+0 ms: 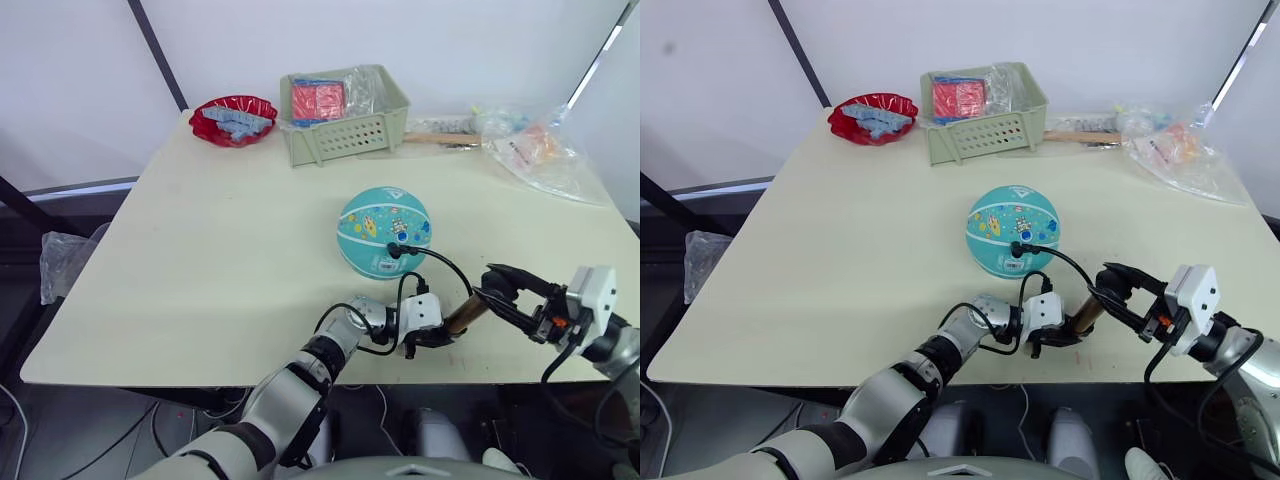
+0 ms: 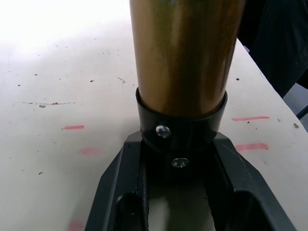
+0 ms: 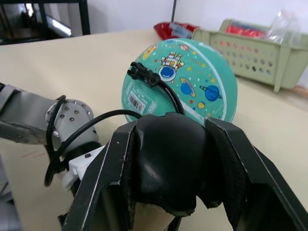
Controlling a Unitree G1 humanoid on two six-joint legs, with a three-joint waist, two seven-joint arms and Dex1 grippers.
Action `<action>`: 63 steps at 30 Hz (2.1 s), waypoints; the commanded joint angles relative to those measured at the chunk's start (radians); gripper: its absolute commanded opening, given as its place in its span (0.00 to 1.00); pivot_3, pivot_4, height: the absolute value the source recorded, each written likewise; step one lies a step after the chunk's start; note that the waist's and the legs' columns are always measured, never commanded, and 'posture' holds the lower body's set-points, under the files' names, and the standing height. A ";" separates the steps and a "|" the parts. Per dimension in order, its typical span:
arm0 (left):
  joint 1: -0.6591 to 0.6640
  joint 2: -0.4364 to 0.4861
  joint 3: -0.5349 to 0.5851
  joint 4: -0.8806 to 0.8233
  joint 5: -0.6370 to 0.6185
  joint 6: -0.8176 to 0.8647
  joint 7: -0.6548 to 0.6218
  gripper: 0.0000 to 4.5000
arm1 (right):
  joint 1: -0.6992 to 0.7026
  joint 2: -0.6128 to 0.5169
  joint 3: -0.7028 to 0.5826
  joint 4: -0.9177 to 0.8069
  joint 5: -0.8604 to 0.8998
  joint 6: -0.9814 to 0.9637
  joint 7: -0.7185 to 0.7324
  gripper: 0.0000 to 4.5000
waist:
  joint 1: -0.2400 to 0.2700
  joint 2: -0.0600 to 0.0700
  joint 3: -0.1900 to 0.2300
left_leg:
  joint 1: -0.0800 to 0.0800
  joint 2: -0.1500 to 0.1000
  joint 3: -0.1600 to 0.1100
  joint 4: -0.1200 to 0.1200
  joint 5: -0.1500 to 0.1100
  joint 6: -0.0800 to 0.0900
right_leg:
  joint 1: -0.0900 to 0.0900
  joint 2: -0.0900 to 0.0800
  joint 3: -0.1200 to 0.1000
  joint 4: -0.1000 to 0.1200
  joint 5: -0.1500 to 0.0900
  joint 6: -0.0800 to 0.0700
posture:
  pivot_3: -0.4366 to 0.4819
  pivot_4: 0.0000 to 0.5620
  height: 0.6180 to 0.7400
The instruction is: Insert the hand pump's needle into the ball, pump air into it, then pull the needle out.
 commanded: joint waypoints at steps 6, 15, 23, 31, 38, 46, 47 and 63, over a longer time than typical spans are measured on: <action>0.039 0.019 -0.032 0.079 0.042 0.045 -0.012 0.23 | -0.173 -0.174 -0.292 -0.127 0.333 0.202 -0.065 0.37 | 0.011 0.003 0.012 | -0.002 -0.001 0.000 0.000 0.000 0.000 | -0.002 0.000 0.000 -0.001 0.000 0.000 | 0.48 0.27 0.98; 0.035 0.016 -0.033 0.084 0.043 0.043 -0.010 0.23 | -0.329 -0.314 -0.439 -0.101 0.538 0.347 -0.121 0.37 | 0.012 0.001 0.017 | -0.004 -0.002 0.001 0.001 0.000 0.000 | -0.003 -0.002 0.000 -0.001 0.000 0.000 | 0.48 0.27 0.98; 0.037 0.018 -0.035 0.084 0.042 0.042 -0.009 0.23 | -0.224 -0.259 -0.368 -0.131 0.426 0.355 -0.065 0.37 | 0.013 0.000 0.015 | -0.012 -0.003 0.000 0.003 0.000 0.000 | -0.009 -0.002 -0.001 0.000 0.001 0.001 | 0.48 0.27 0.98; 0.039 0.019 -0.033 0.082 0.042 0.042 -0.008 0.23 | -0.069 -0.089 -0.144 -0.140 0.239 0.249 -0.025 0.37 | 0.010 -0.006 0.005 | -0.009 -0.002 -0.001 0.003 0.000 0.000 | -0.008 -0.001 -0.001 0.001 0.001 0.001 | 0.48 0.27 0.98; 0.032 0.020 -0.028 0.084 0.042 0.044 -0.003 0.23 | 0.084 -0.008 0.016 -0.081 0.052 0.114 0.042 0.37 | 0.009 -0.010 -0.003 | -0.008 0.000 -0.002 0.002 0.000 0.000 | -0.007 0.002 -0.001 0.001 0.000 0.000 | 0.48 0.27 0.98; 0.026 0.015 -0.024 0.088 0.045 0.044 0.000 0.23 | 0.140 -0.006 0.078 -0.006 -0.064 0.033 0.053 0.37 | 0.008 -0.008 -0.006 | 0.001 0.001 -0.002 0.000 0.000 0.000 | 0.001 0.002 -0.002 0.000 -0.001 -0.001 | 0.48 0.27 0.98; 0.026 0.015 -0.025 0.088 0.045 0.043 0.000 0.23 | 0.132 -0.005 0.061 -0.016 -0.046 0.032 0.048 0.37 | 0.009 -0.008 -0.006 | 0.001 0.001 -0.002 0.000 0.000 -0.001 | 0.001 0.002 -0.002 0.000 -0.001 -0.001 | 0.48 0.27 0.98; 0.019 0.009 -0.029 0.093 0.043 0.042 -0.002 0.23 | -0.119 -0.210 -0.373 -0.120 0.385 0.247 -0.002 0.37 | 0.013 0.003 0.013 | -0.002 -0.002 -0.002 0.000 0.000 -0.001 | 0.000 -0.001 -0.003 -0.001 -0.001 -0.001 | 0.48 0.27 0.98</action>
